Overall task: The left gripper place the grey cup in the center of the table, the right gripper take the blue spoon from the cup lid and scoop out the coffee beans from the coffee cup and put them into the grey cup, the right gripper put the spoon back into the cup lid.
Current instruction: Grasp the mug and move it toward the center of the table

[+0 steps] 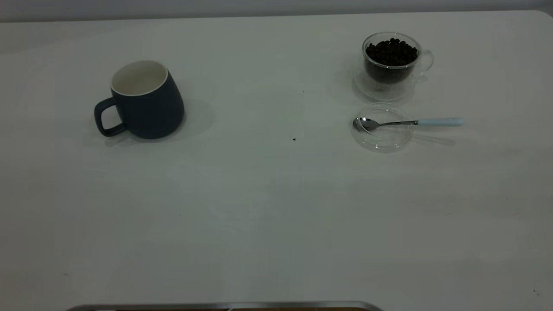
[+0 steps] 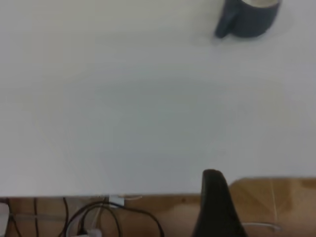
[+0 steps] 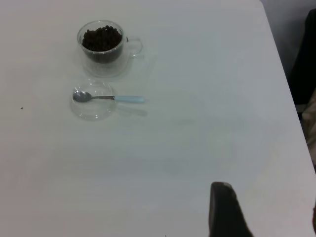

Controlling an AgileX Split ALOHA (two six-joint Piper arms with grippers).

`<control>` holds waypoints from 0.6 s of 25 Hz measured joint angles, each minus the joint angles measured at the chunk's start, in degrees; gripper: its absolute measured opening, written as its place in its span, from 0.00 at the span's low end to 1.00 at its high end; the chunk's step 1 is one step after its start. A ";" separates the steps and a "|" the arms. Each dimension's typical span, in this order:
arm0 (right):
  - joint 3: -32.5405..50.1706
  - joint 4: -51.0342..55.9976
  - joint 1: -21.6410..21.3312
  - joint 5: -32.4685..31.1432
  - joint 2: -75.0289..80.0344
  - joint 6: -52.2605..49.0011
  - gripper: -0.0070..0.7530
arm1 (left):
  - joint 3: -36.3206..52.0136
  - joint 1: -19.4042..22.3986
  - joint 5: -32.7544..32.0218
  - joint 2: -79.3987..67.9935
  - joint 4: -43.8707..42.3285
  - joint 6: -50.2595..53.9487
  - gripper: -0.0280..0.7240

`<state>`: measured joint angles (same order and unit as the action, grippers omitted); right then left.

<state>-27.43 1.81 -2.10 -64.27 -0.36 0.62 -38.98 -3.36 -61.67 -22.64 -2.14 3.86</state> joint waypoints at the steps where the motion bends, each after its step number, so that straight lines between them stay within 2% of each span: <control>1: 0.00 0.00 0.00 0.00 0.00 0.00 0.60 | -1.18 0.00 2.59 -4.53 -0.05 0.84 0.79; 4: 0.00 0.00 0.00 0.00 0.00 0.00 0.60 | -5.36 0.00 8.46 -17.73 -0.63 2.31 0.79; 9: 0.00 0.00 0.00 0.00 0.00 0.00 0.60 | -13.04 0.96 13.50 -37.98 -6.48 8.10 0.79; 12: 0.00 0.00 0.00 0.00 0.00 0.00 0.60 | -16.95 4.60 17.93 -47.96 -7.21 10.10 0.79; 15: 0.00 0.00 0.00 0.00 0.00 0.00 0.60 | -21.69 9.06 19.31 -57.86 -6.68 8.62 0.79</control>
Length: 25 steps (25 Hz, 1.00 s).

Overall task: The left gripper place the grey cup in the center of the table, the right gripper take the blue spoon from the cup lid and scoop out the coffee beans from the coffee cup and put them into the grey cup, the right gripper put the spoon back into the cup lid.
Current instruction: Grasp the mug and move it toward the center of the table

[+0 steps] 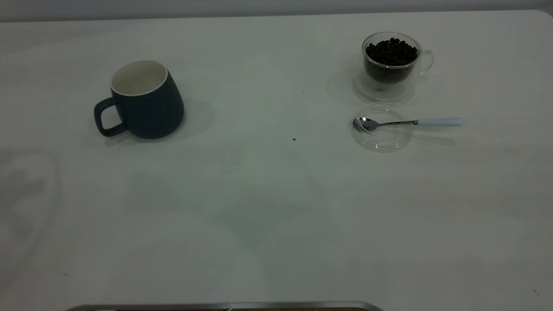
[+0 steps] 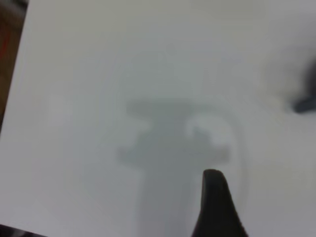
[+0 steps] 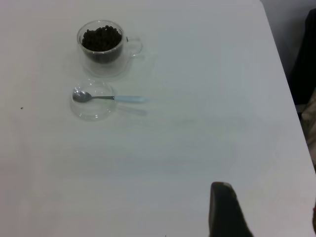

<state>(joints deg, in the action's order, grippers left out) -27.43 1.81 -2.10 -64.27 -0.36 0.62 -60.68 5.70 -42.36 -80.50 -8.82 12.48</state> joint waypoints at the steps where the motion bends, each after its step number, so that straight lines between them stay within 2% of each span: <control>1: 0.00 0.00 0.00 0.00 0.00 0.00 0.60 | -1.94 1.50 0.12 -3.53 0.66 -1.08 0.79; 5: 0.00 0.00 0.00 0.00 0.00 0.00 0.60 | -10.78 5.15 0.61 -17.35 5.50 -10.32 0.79; 10: 0.00 0.00 0.00 0.00 0.00 0.00 0.60 | -21.64 5.16 -4.15 -32.76 9.93 -33.35 0.79; 13: 0.00 0.00 0.00 0.00 0.00 0.00 0.60 | -25.41 4.60 -3.71 -39.31 10.47 -46.29 0.79; 19: 0.00 0.00 0.00 0.00 0.00 0.00 0.60 | -26.38 1.90 2.51 -46.14 10.60 -71.60 0.79; 25: 0.00 0.00 0.00 0.00 0.00 0.00 0.60 | -26.68 -3.99 7.81 -50.00 10.75 -82.39 0.79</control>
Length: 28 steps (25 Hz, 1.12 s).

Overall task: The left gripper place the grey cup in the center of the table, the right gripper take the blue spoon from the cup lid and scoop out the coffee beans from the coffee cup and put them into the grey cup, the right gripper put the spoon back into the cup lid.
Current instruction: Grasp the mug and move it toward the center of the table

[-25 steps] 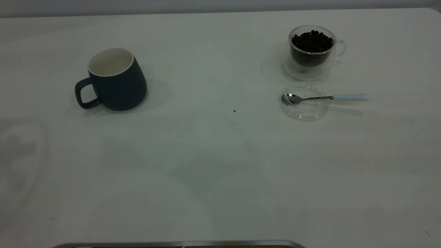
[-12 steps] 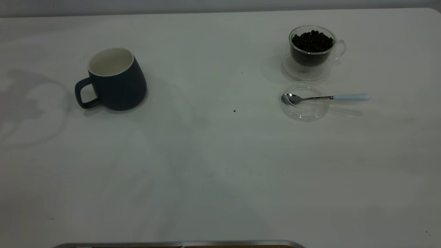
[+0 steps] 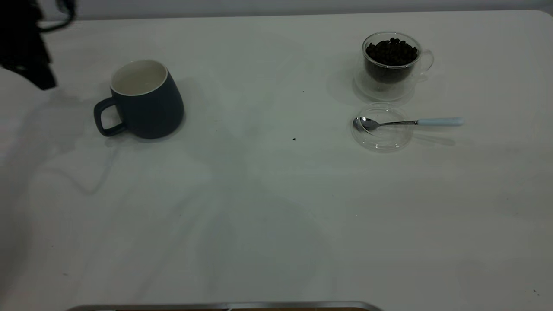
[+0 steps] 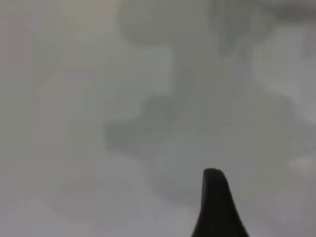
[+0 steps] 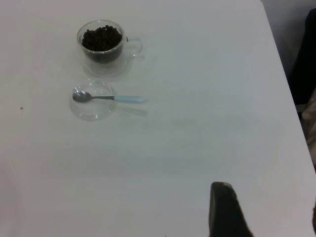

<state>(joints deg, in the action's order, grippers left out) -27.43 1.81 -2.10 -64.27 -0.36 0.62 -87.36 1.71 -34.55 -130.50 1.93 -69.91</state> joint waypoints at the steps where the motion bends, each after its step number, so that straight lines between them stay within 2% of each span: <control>1: 0.00 0.00 0.00 0.00 0.00 0.00 0.60 | 0.00 -1.03 0.52 -0.57 0.00 -0.95 0.79; 8: 0.00 0.00 0.00 0.00 0.00 0.00 0.60 | 0.00 -5.27 2.64 -2.49 0.00 -2.21 0.79; 12: 0.00 0.00 0.00 0.00 0.00 0.00 0.60 | 0.00 -5.58 4.34 -2.68 0.00 -3.20 0.79; 16: 0.00 0.00 0.00 0.00 0.00 0.00 0.60 | -0.02 -5.58 4.56 -3.27 0.10 -9.75 0.79; 24: 0.00 0.00 0.00 0.00 0.00 0.00 0.60 | -0.07 -5.82 4.74 -6.69 6.77 -17.98 0.79; 28: 0.00 0.04 0.00 0.00 0.00 0.00 0.60 | -0.07 -7.91 5.45 -7.64 6.79 -18.42 0.79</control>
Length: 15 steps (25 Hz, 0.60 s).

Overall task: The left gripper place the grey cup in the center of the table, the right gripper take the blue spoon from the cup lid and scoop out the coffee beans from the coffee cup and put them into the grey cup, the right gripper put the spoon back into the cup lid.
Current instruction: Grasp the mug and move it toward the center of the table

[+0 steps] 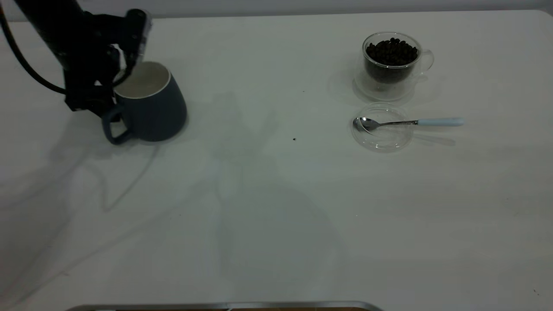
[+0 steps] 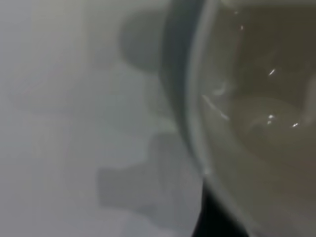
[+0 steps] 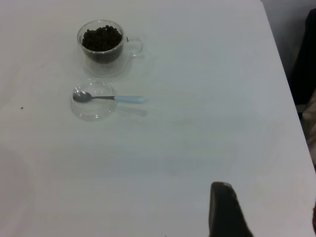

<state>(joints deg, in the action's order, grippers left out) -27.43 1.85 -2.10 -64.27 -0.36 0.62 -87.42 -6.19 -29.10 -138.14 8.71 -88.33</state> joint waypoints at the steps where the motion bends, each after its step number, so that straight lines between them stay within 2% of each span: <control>1: 0.00 0.00 0.00 0.00 0.00 0.00 0.60 | 0.00 -0.74 0.84 -0.24 0.00 0.00 0.79; 11: 0.00 0.00 0.00 0.00 0.00 0.00 0.60 | -1.00 -8.24 7.11 -3.08 0.53 -0.01 0.79; 15: 0.00 0.00 0.00 0.00 0.00 0.00 0.60 | -2.22 -10.73 9.26 -3.98 4.37 -0.01 0.79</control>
<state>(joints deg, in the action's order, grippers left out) -27.43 1.85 -2.10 -64.27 -0.36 0.62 -89.64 -16.92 -19.84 -142.12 13.08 -88.35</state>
